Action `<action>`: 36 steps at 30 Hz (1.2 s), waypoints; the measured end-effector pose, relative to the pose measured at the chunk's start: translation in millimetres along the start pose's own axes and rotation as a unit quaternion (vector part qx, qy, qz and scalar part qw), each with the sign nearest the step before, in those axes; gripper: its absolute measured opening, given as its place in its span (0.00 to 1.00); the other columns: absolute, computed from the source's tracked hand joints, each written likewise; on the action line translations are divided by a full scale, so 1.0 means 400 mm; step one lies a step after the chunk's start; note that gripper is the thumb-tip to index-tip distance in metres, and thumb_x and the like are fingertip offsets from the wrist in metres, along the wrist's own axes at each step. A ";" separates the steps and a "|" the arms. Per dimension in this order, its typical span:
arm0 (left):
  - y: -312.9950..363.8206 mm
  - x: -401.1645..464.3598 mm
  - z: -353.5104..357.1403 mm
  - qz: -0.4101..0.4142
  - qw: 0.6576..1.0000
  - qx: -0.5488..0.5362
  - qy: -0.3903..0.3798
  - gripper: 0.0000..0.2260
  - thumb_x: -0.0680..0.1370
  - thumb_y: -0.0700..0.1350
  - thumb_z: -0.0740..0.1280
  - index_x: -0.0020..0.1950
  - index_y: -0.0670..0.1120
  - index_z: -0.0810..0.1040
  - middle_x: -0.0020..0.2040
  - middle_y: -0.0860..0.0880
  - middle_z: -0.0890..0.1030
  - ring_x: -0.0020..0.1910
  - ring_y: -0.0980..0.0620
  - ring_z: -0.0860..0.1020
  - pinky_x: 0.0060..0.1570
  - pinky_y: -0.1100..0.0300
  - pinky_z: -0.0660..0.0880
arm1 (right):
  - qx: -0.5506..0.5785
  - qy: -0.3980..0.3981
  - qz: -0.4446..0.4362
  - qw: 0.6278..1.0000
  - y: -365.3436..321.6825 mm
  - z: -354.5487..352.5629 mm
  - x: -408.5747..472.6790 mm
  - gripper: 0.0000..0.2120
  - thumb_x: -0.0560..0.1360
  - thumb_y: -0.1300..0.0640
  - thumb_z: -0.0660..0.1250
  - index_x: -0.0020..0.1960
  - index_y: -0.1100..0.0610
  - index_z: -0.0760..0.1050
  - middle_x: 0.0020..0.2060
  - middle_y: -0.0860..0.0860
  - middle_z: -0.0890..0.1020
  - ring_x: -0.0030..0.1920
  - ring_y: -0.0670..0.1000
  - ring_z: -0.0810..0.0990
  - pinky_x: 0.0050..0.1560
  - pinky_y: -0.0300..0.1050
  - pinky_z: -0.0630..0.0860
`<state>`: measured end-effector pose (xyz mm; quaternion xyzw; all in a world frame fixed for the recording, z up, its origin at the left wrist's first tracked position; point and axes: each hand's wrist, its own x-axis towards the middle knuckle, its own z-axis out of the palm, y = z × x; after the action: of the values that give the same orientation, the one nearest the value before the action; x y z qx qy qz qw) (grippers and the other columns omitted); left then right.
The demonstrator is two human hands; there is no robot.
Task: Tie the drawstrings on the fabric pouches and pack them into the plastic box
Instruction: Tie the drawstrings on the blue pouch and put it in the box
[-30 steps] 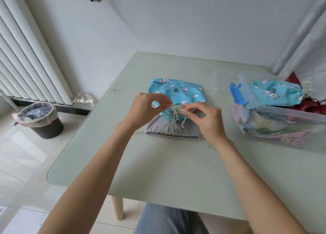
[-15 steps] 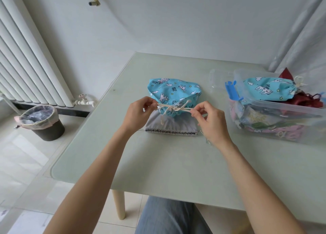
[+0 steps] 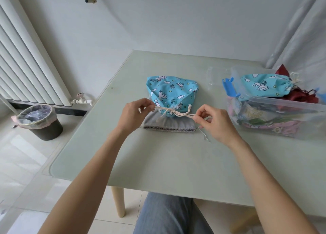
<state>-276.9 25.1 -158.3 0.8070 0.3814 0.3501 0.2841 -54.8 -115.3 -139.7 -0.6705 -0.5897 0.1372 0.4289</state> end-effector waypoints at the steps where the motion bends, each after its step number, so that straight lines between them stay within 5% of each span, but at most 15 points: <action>1: 0.004 -0.003 -0.005 0.021 1.000 0.000 -0.015 0.04 0.77 0.42 0.67 0.45 0.51 0.80 0.38 0.53 0.82 0.36 0.56 0.74 0.35 0.70 0.67 | 0.011 -0.020 -0.005 1.000 -0.003 -0.009 0.002 0.05 0.73 0.58 0.69 0.40 0.55 0.74 0.33 0.45 0.78 0.33 0.46 0.77 0.41 0.52 0.79; 5: 0.028 0.007 -0.016 0.085 0.995 -0.006 -0.045 0.09 0.79 0.47 0.64 0.58 0.52 0.78 0.52 0.56 0.81 0.47 0.60 0.78 0.45 0.70 0.72 | -0.006 -0.030 -0.037 0.999 -0.023 -0.018 0.029 0.07 0.73 0.56 0.69 0.46 0.49 0.70 0.50 0.42 0.78 0.40 0.43 0.78 0.42 0.46 0.77; 8: 0.030 0.017 -0.013 0.105 0.987 -0.019 -0.122 0.26 0.72 0.60 0.66 0.69 0.58 0.67 0.65 0.58 0.72 0.63 0.61 0.70 0.60 0.66 0.67 | 0.014 -0.079 -0.079 0.994 -0.032 0.016 0.043 0.17 0.72 0.58 0.71 0.56 0.45 0.69 0.60 0.42 0.73 0.53 0.42 0.78 0.56 0.42 0.76; 11: 0.012 0.019 0.020 0.132 0.966 0.131 -0.182 0.36 0.66 0.67 0.67 0.71 0.58 0.63 0.68 0.55 0.70 0.67 0.55 0.66 0.65 0.59 0.62 | -0.100 -0.170 -0.114 0.974 -0.013 0.052 0.056 0.28 0.69 0.52 0.74 0.66 0.47 0.68 0.68 0.45 0.67 0.67 0.42 0.66 0.66 0.35 0.62; 14: -0.016 0.038 0.049 0.160 0.952 0.229 -0.122 0.24 0.71 0.59 0.70 0.63 0.52 0.74 0.59 0.52 0.78 0.63 0.49 0.72 0.62 0.56 0.63 | -0.258 -0.152 -0.145 0.943 -0.001 0.074 0.074 0.34 0.68 0.46 0.73 0.70 0.48 0.64 0.63 0.47 0.73 0.64 0.49 0.66 0.65 0.39 0.61; 17: -0.028 0.086 0.037 0.202 0.960 0.186 -0.049 0.17 0.73 0.59 0.65 0.52 0.48 0.80 0.47 0.51 0.82 0.49 0.47 0.78 0.51 0.57 0.69 | -0.277 -0.116 -0.118 0.946 -0.025 0.069 0.117 0.26 0.72 0.46 0.69 0.67 0.49 0.67 0.46 0.47 0.77 0.48 0.51 0.72 0.51 0.42 0.63; 20: -0.024 0.146 -0.002 0.138 0.988 0.059 -0.025 0.20 0.72 0.63 0.62 0.56 0.51 0.77 0.51 0.52 0.81 0.50 0.52 0.78 0.51 0.57 0.73 | -0.147 -0.055 -0.075 0.985 -0.043 0.052 0.209 0.16 0.73 0.49 0.69 0.58 0.52 0.75 0.43 0.49 0.80 0.43 0.52 0.76 0.43 0.46 0.70; 23: -0.050 0.222 -0.010 -0.003 0.999 0.016 -0.039 0.29 0.69 0.67 0.66 0.66 0.58 0.67 0.62 0.54 0.74 0.58 0.55 0.75 0.58 0.55 0.72 | -0.087 0.032 -0.023 0.995 -0.012 0.049 0.346 0.14 0.73 0.51 0.70 0.56 0.54 0.76 0.48 0.50 0.79 0.50 0.56 0.77 0.50 0.49 0.72; 27: -0.094 0.300 0.042 -0.189 0.974 0.062 -0.104 0.39 0.69 0.67 0.66 0.74 0.52 0.58 0.68 0.43 0.69 0.65 0.45 0.71 0.62 0.51 0.68 | -0.166 -0.040 0.141 0.975 0.097 0.098 0.481 0.16 0.73 0.46 0.69 0.59 0.49 0.75 0.61 0.58 0.71 0.62 0.61 0.70 0.62 0.53 0.68; 30: -0.110 0.332 0.076 -0.186 0.976 0.058 -0.102 0.32 0.71 0.60 0.70 0.71 0.50 0.65 0.65 0.45 0.73 0.64 0.46 0.71 0.60 0.54 0.68 | -0.176 -0.087 0.194 0.961 0.154 0.124 0.501 0.14 0.72 0.46 0.68 0.56 0.48 0.74 0.60 0.60 0.73 0.59 0.62 0.73 0.58 0.49 0.69; 36: -0.111 0.373 0.095 -0.105 0.994 0.026 0.023 0.21 0.71 0.42 0.72 0.63 0.47 0.76 0.58 0.47 0.78 0.51 0.50 0.75 0.51 0.60 0.71 | -0.162 0.015 0.166 0.973 0.132 0.117 0.517 0.11 0.71 0.57 0.71 0.53 0.55 0.77 0.54 0.57 0.80 0.52 0.58 0.77 0.44 0.43 0.67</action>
<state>-196.5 163.6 -160.9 0.7614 0.4793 0.3268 0.2892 3.7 95.2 -139.9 -0.8216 -0.4777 0.0996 0.2949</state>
